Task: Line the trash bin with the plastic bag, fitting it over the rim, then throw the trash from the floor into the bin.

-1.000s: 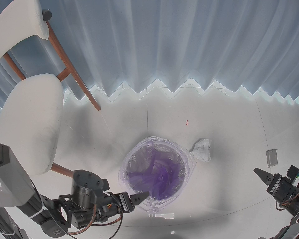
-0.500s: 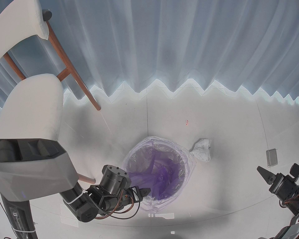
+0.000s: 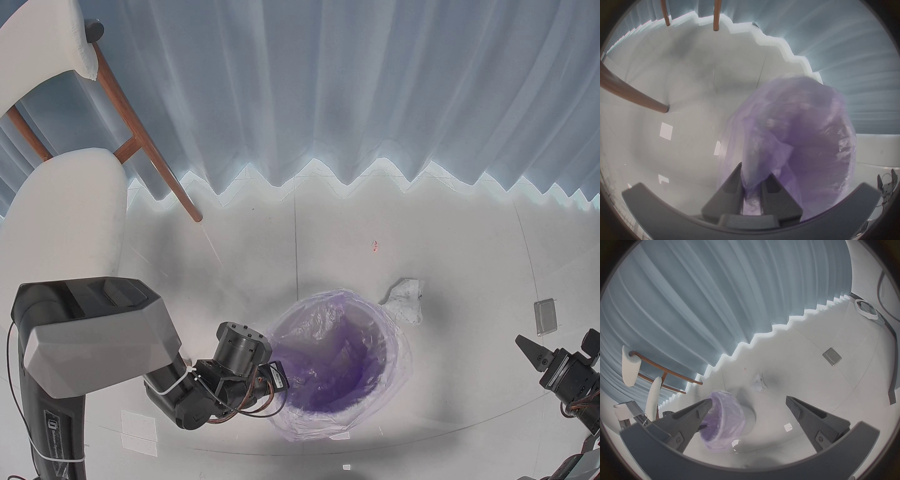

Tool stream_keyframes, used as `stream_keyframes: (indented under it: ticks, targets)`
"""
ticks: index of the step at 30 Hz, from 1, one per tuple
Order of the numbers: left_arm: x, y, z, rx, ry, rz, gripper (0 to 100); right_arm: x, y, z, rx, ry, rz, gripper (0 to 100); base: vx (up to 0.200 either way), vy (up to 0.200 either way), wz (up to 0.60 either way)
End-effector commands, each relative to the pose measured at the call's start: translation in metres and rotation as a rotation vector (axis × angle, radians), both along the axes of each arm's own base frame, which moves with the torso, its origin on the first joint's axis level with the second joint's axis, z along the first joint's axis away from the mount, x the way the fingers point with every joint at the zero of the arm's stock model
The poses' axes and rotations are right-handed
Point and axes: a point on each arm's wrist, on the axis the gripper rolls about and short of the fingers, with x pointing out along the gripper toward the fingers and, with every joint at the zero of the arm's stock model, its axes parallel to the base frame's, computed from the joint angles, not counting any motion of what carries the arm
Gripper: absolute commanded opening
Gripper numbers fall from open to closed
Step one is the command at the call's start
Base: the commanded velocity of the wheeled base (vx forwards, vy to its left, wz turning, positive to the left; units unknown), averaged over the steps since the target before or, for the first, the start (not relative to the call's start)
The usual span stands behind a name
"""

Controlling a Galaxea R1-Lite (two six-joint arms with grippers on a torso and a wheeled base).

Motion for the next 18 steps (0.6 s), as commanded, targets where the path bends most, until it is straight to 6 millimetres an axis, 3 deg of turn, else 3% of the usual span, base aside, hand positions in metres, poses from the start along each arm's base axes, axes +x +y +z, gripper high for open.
stream_keyframes:
  ticks: [1, 6, 11, 18]
  targets:
    - [0.016, -0.006, 0.028, -0.064, -0.1, 0.014, 0, -0.002, 0.0, -0.004, -0.003, 0.016, 0.0, 100, 0.0, 0.0, 0.0]
    - [0.025, -0.008, 0.079, -0.107, -0.202, 0.0, 0, -0.001, 0.0, -0.004, -0.032, 0.021, 0.012, 100, 0.0, 0.0, 0.0]
    - [0.021, -0.009, 0.123, -0.121, -0.252, -0.016, 0, 0.0, 0.001, -0.005, -0.073, 0.033, 0.063, 100, 0.0, 0.0, 0.0]
    - [0.013, 0.0, 0.156, -0.148, -0.302, -0.007, 0, 0.004, 0.012, -0.009, -0.074, 0.058, 0.208, 100, 0.0, 0.0, 0.0]
